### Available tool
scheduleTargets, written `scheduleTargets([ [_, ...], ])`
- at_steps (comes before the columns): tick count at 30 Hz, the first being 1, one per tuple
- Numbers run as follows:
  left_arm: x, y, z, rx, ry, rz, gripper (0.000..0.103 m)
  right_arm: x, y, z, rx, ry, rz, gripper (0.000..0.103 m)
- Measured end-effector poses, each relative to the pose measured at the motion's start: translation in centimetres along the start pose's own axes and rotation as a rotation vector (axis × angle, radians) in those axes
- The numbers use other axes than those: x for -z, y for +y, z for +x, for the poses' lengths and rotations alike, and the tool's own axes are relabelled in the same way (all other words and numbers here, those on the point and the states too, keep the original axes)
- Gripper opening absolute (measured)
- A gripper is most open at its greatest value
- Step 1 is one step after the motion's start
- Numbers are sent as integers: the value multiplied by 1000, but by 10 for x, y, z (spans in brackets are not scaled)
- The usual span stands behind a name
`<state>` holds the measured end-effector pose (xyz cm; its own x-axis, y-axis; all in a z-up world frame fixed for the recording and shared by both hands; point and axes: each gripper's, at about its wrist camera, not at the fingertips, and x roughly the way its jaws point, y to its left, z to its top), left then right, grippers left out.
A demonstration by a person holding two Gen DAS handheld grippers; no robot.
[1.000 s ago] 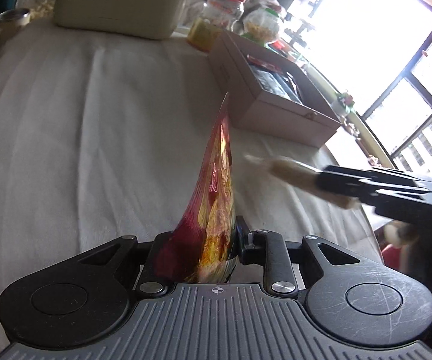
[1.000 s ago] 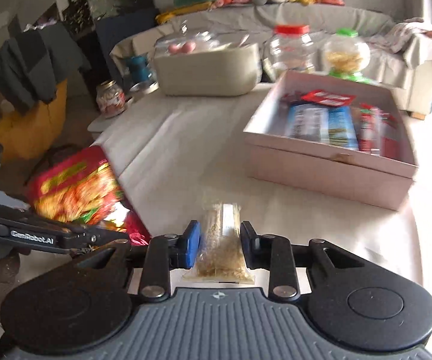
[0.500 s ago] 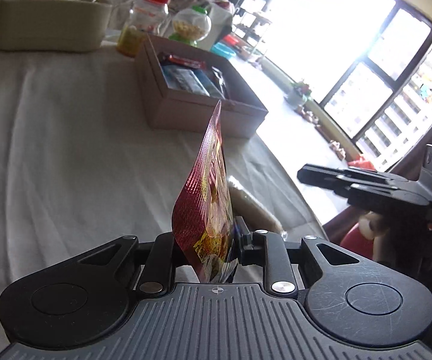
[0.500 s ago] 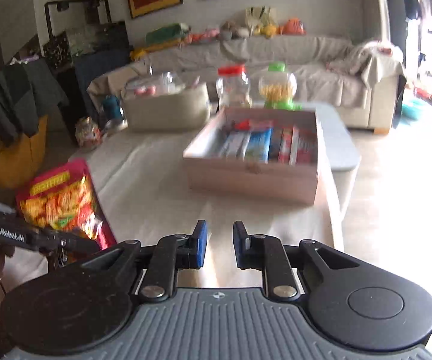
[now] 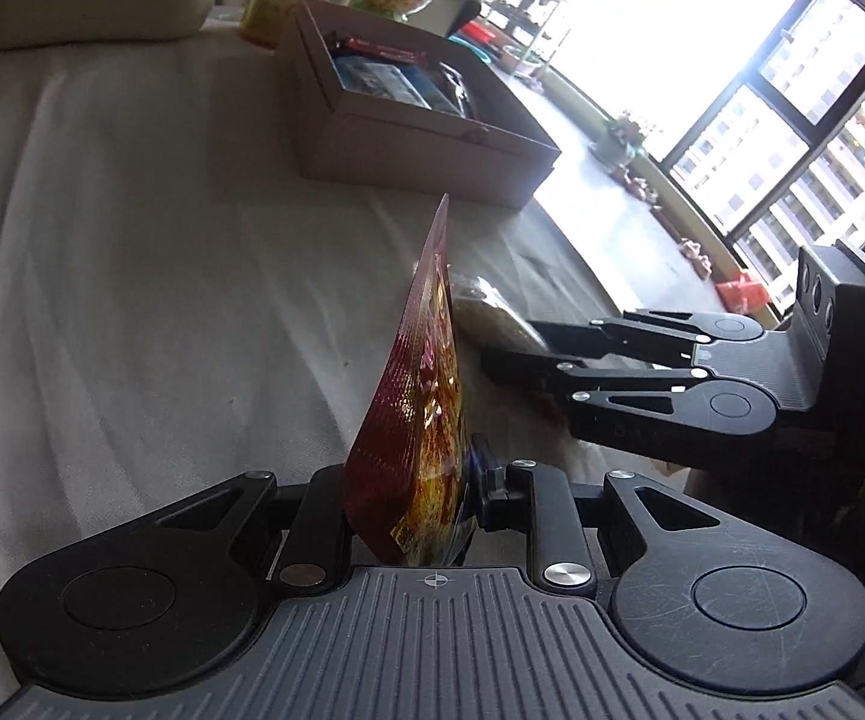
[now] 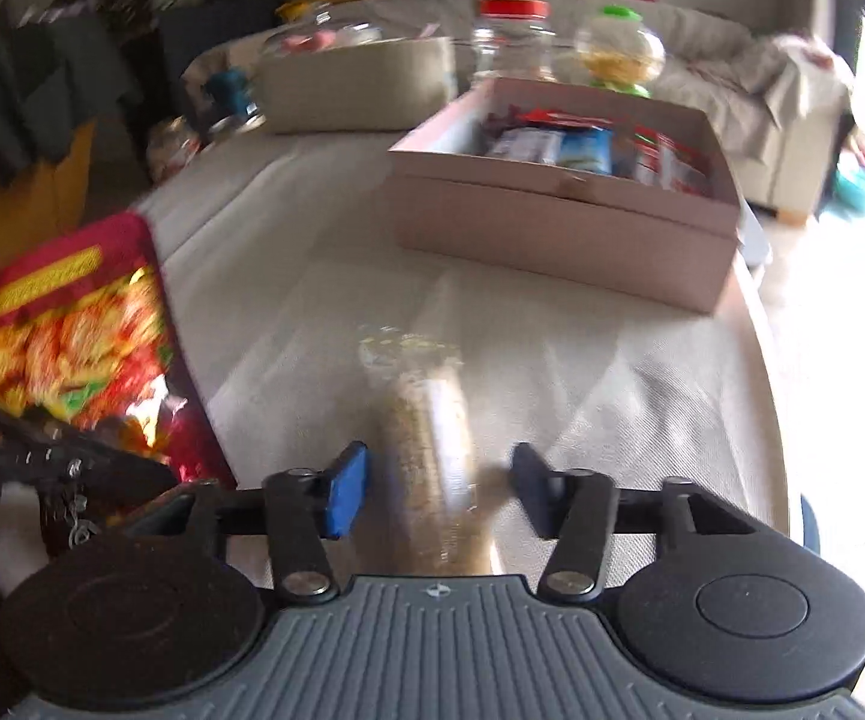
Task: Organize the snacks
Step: 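Lift the grain packet with the right tool while the left carries the snack bag toward the box, then drop the grain packet and the snack bag into the pink box with both tools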
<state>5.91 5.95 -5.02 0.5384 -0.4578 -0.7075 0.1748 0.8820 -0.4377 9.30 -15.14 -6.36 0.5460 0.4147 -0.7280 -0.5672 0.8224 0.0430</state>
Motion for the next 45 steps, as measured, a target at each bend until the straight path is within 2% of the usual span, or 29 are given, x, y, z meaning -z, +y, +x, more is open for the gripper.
scheduleTargets([
  [3, 0, 0, -6, 28, -8, -21, 25, 0, 0, -16, -14, -17, -6, 28],
  [6, -18, -7, -18, 103, -41, -35, 25, -15, -18, -44, -23, -70, 54, 28],
  [8, -44, -14, -29, 141, -92, -25, 25, -31, -30, -65, -12, -132, 81, 28],
  [12, -118, -23, -31, 190, -204, -24, 25, -70, -48, -108, 82, -294, 81, 28],
  [17, -211, -17, 35, 225, -227, -121, 25, -99, -65, -122, 165, -381, 85, 28],
  [20, -247, -12, 94, 231, -151, -131, 25, -107, -77, -113, 190, -374, 101, 28],
  [22, -258, -2, 125, 174, -96, -153, 26, -111, -86, -103, 200, -349, 129, 28],
  [23, -259, 5, 133, 141, -94, -160, 33, -114, -90, -97, 204, -334, 142, 28],
  [24, -260, 12, 134, 106, -100, -159, 34, -116, -95, -89, 205, -320, 151, 28],
  [27, -257, 30, 120, 92, -158, -154, 33, -124, -103, -68, 199, -285, 169, 28],
  [30, -249, 42, 90, 39, -244, -142, 33, -137, -112, -41, 151, -249, 234, 28],
  [35, -208, 34, 39, -91, -388, -59, 33, -167, -113, 15, 43, -188, 366, 29],
  [38, -180, 20, 9, -158, -428, 4, 33, -179, -106, 40, 55, -178, 420, 33],
  [41, -150, 0, -14, -197, -442, 57, 33, -180, -93, 36, 60, -202, 393, 47],
  [45, -112, -28, -30, -192, -450, 102, 33, -151, -65, -3, 94, -250, 317, 56],
])
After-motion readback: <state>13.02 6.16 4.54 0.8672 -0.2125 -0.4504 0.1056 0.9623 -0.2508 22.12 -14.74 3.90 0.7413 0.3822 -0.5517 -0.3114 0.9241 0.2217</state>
